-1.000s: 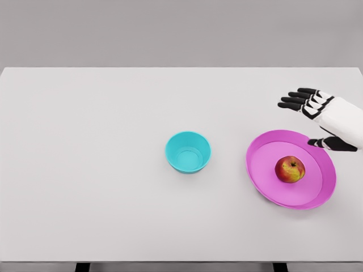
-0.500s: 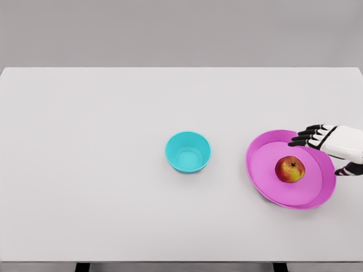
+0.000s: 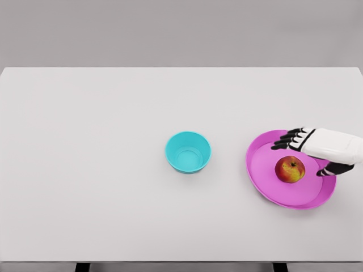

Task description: Put the apple from the pink plate into the blue bowl with your right arm

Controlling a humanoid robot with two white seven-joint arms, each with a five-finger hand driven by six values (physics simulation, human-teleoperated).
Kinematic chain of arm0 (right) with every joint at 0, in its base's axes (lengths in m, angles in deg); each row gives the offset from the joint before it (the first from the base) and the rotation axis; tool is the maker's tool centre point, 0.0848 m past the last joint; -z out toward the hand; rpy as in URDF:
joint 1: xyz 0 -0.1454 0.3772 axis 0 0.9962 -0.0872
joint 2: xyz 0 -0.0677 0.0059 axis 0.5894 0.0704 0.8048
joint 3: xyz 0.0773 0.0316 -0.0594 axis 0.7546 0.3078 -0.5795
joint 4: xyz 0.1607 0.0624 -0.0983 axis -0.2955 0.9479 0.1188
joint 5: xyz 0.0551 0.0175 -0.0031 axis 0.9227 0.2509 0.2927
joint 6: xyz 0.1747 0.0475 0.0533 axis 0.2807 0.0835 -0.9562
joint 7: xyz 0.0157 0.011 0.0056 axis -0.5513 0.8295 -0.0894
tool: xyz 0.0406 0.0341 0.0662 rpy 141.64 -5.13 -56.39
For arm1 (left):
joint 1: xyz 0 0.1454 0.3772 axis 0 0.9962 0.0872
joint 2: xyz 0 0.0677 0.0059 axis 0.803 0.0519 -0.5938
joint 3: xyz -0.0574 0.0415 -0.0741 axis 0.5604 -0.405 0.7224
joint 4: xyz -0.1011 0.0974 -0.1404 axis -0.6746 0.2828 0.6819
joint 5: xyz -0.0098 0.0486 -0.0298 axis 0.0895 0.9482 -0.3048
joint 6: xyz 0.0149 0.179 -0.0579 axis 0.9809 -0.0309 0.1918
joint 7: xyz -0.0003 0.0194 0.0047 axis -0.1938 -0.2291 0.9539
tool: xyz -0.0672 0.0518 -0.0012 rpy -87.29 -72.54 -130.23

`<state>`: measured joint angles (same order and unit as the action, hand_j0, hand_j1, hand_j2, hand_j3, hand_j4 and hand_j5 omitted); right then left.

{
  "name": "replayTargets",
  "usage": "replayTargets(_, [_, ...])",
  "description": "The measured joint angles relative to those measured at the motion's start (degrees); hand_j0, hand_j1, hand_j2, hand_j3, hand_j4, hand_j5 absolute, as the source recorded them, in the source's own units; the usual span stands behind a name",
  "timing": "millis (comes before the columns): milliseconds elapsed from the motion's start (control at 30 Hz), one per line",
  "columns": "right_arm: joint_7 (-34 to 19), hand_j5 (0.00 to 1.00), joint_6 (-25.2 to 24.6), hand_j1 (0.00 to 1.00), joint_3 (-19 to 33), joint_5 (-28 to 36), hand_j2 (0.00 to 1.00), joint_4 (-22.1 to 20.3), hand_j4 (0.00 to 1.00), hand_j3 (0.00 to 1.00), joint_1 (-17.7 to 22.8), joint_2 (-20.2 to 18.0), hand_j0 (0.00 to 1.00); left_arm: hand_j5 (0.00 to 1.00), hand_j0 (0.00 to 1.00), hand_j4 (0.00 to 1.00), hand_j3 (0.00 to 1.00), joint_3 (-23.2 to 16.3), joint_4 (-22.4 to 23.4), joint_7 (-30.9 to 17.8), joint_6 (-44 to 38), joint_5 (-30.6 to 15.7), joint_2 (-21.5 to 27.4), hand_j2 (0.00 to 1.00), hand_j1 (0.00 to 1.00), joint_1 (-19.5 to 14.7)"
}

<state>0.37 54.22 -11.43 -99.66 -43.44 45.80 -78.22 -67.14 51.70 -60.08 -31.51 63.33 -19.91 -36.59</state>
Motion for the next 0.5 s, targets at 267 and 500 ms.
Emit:
replayTargets(267, [0.0,1.0,0.0,1.0,-3.2,-0.11,1.0,3.08,1.0,1.0,-0.7,0.57,1.0,1.0,1.0,1.0,1.0,0.0,0.0,0.0,0.0,0.0,0.0,1.0,1.0,0.0])
replayTargets(500, [0.0,1.0,-0.01,1.0,-6.36,-0.36,1.0,3.97,1.0,1.0,-3.34,1.46,1.0,1.0,1.0,1.0,1.0,0.0,0.0,0.0,0.0,0.0,0.0,1.0,1.0,0.0])
